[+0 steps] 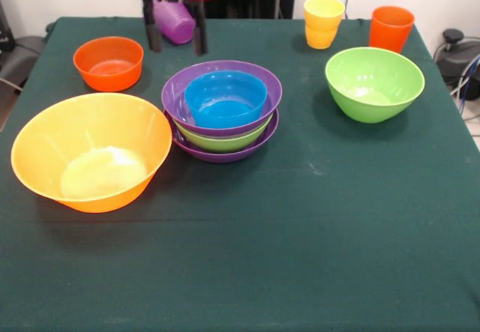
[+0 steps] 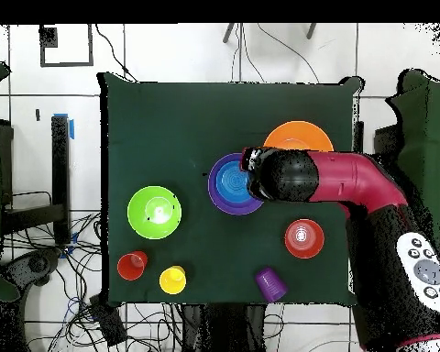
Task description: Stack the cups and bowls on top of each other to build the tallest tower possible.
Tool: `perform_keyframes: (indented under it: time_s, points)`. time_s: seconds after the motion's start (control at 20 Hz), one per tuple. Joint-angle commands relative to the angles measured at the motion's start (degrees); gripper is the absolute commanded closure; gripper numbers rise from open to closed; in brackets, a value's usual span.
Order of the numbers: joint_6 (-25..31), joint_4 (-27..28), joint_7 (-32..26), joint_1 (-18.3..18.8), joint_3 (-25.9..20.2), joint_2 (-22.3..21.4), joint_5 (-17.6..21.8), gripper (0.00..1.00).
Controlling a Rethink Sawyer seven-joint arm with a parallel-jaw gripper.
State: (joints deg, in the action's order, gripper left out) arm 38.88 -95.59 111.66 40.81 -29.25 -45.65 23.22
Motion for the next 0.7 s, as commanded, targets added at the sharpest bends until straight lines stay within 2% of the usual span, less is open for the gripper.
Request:
perform_keyframes:
  time_s: [0.05, 0.35, 0.7]
  points:
    - [7.2, -5.7, -1.2, -5.1, -1.5, -3.4, -2.0, 0.0]
    - [7.3, -7.7, 1.6, -8.0, 0.1, -6.4, -4.2, 0.0]
    - [1.6, -10.8, 6.3, -12.0, 3.3, -6.6, -4.3, 0.0]
